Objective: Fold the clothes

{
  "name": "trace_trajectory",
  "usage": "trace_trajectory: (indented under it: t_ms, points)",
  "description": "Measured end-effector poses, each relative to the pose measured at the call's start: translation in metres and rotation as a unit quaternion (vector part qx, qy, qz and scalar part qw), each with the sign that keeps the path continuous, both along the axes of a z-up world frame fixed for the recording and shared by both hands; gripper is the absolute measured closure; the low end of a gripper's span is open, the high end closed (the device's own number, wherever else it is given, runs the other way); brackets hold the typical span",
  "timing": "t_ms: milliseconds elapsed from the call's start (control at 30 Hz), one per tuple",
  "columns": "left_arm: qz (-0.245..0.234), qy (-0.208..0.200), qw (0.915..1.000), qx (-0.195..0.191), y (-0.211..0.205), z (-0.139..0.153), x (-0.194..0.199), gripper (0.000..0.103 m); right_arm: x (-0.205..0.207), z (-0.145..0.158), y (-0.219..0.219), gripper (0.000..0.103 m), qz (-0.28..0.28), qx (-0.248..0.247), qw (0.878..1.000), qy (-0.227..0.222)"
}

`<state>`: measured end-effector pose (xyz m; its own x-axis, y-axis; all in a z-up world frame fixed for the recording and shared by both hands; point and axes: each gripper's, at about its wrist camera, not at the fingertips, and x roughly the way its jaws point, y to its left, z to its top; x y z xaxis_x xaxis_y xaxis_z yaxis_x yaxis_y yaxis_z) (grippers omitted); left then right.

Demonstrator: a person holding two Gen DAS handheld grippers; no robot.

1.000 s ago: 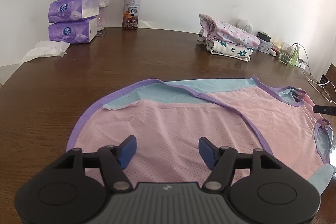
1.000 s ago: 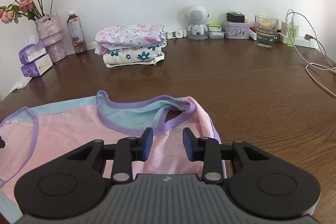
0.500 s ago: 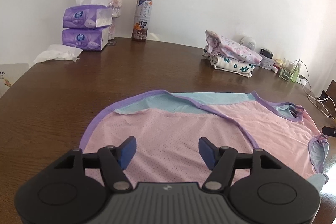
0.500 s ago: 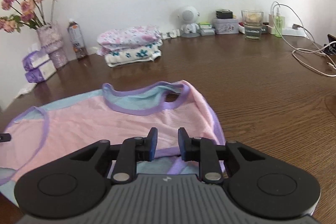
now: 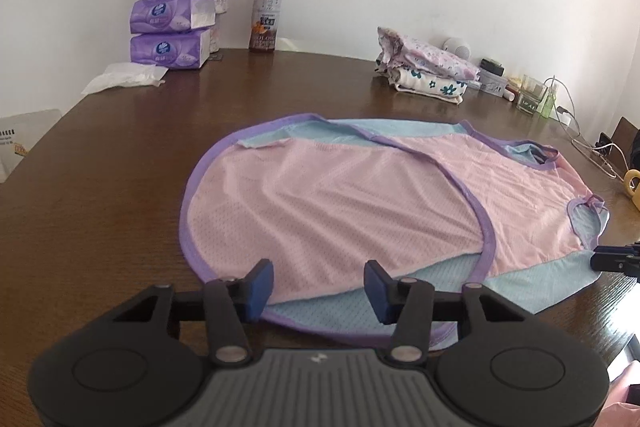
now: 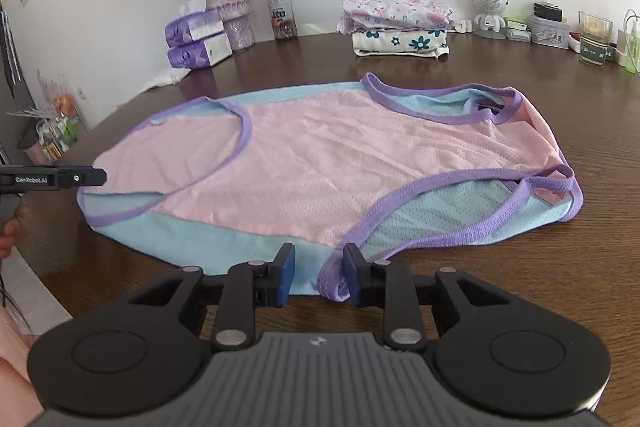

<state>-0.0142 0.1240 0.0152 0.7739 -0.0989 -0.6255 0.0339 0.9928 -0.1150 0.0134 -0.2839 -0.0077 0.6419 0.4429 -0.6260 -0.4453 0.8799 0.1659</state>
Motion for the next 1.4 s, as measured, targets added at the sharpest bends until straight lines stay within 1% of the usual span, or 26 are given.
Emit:
trace_trajectory:
  t_ms: [100,233,333,400,467,500,533,567,600,633,733,800,867,900,1000,1100,1133,1233,1333,1367,1400]
  points:
    - [0.009,-0.006,0.9999,0.002,0.007,-0.002,-0.004,0.061,-0.006,0.0,-0.002,0.079,-0.016,-0.002,1.0,0.0]
    - [0.022,-0.011,0.9997,-0.001,0.018,-0.001,-0.004,0.063,-0.01,-0.001,-0.004,0.079,-0.022,0.007,1.0,0.002]
    - [0.025,-0.009,0.9991,-0.032,0.028,0.005,-0.001,0.06,-0.011,-0.002,-0.001,0.079,-0.019,0.015,1.0,0.004]
    - [0.035,-0.027,0.9987,-0.026,0.036,0.015,0.007,0.057,-0.011,0.0,0.001,0.079,-0.015,0.017,1.0,0.005]
    - [0.046,-0.039,0.9981,-0.016,0.043,0.022,0.019,0.058,-0.009,0.004,0.001,0.079,-0.017,0.024,1.0,-0.002]
    - [0.051,-0.04,0.9978,-0.008,0.046,0.024,0.028,0.059,-0.007,0.007,0.001,0.079,-0.019,0.027,0.999,-0.009]
    - [0.047,-0.038,0.9981,-0.008,0.048,0.024,0.037,0.061,-0.004,0.01,0.001,0.079,-0.022,0.029,0.999,-0.016]
    - [0.036,-0.032,0.9988,-0.007,0.048,0.023,0.045,0.068,0.0,0.013,0.001,0.079,-0.026,0.028,0.999,-0.023]
    - [0.024,-0.025,0.9994,-0.005,0.048,0.021,0.053,0.085,0.005,0.015,0.002,0.079,-0.032,0.025,0.999,-0.027]
    - [0.016,-0.018,0.9997,0.002,0.046,0.018,0.06,0.088,0.011,0.015,0.003,0.079,-0.039,0.022,0.999,-0.029]
    - [0.008,0.007,0.9997,0.02,0.041,0.006,0.076,0.088,0.03,0.012,0.001,0.077,-0.065,0.015,0.998,-0.023]
    - [0.01,0.003,0.9997,0.023,0.044,0.001,0.078,0.088,0.041,0.008,-0.002,0.077,-0.09,0.009,0.996,-0.019]
    - [0.021,0.002,0.9994,0.026,0.051,-0.001,0.078,0.088,0.049,0.004,-0.007,0.074,-0.109,0.005,0.994,-0.017]
    - [0.026,0.0,0.9993,0.027,0.055,-0.001,0.078,0.089,0.052,0.003,-0.009,0.07,-0.116,0.004,0.993,-0.017]
    - [0.038,-0.003,0.9989,0.029,0.066,-0.002,0.077,0.091,0.057,0.001,-0.01,0.069,-0.123,-0.002,0.992,-0.014]
    - [0.052,-0.003,0.9982,0.031,0.076,-0.002,0.076,0.092,0.059,-0.004,-0.008,0.068,-0.118,-0.001,0.993,-0.006]
    - [0.055,-0.002,0.9981,0.028,0.08,-0.001,0.077,0.092,0.059,-0.005,-0.007,0.066,-0.115,0.0,0.993,-0.006]
    - [0.071,-0.001,0.9969,0.035,0.089,-0.001,0.079,0.092,0.056,-0.005,0.001,0.066,-0.089,0.011,0.996,-0.001]
    - [0.089,0.003,0.9953,0.036,0.095,0.001,0.079,0.092,0.052,-0.003,0.015,0.066,-0.06,0.01,0.998,-0.001]
    - [0.097,0.003,0.9946,0.036,0.095,0.004,0.078,0.089,0.05,-0.002,0.018,0.066,-0.054,0.012,0.998,-0.002]
    - [0.087,-0.007,0.9955,0.037,0.089,0.009,0.07,0.082,0.048,-0.001,0.021,0.066,-0.048,0.014,0.999,-0.003]
